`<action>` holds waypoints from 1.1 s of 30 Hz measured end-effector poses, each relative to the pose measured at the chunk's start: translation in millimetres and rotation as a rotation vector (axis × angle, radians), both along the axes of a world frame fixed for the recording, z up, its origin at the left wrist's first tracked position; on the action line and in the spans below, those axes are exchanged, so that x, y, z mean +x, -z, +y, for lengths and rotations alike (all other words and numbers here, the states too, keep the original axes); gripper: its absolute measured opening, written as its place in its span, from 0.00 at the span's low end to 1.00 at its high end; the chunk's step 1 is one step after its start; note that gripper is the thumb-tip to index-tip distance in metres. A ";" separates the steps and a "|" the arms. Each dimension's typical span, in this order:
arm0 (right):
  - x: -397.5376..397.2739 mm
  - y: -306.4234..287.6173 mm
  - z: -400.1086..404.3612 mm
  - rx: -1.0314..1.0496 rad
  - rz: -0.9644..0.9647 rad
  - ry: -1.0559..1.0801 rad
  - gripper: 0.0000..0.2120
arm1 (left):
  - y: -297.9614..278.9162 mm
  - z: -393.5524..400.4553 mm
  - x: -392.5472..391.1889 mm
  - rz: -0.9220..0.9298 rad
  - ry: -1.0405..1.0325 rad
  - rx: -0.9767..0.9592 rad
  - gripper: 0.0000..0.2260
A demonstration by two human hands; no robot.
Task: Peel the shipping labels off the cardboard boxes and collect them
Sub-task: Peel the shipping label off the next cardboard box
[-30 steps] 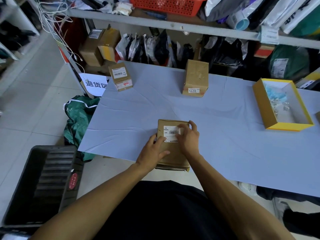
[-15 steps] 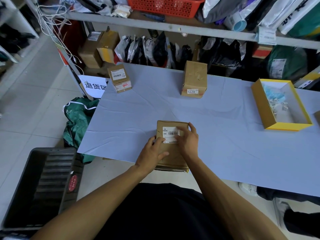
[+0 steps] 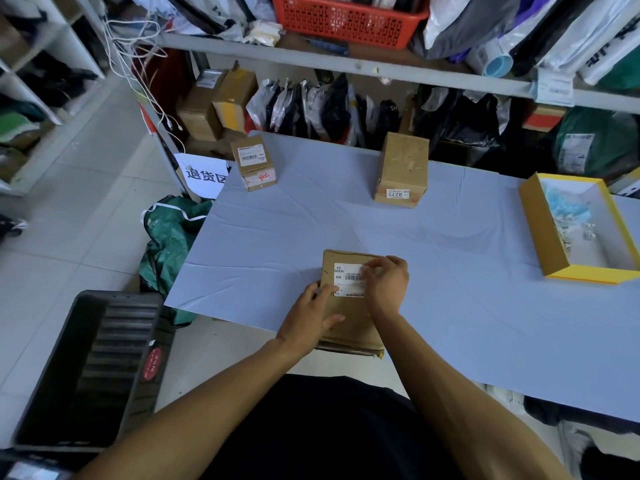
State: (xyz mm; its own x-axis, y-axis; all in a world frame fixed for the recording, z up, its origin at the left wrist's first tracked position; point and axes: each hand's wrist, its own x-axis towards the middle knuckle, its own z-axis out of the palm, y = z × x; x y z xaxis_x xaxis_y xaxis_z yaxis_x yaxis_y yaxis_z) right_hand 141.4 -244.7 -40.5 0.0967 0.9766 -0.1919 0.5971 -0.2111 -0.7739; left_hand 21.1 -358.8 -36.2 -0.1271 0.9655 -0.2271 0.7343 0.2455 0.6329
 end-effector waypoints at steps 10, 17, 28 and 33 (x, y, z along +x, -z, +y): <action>-5.7 -8.2 1.2 0.016 -0.244 -0.114 0.14 | 1.8 -1.4 0.8 0.006 -0.006 -0.005 0.24; 1.7 -9.9 6.8 -0.045 -0.160 -0.176 0.12 | 1.4 -1.8 0.6 -0.015 -0.023 0.000 0.23; 8.2 -1.3 12.4 -0.075 -0.006 -0.184 0.10 | -0.9 -3.1 0.7 -0.048 -0.047 -0.011 0.24; 12.7 -0.1 7.6 -0.078 -0.036 -0.233 0.09 | -5.2 7.0 -7.3 -0.117 -0.023 -0.090 0.37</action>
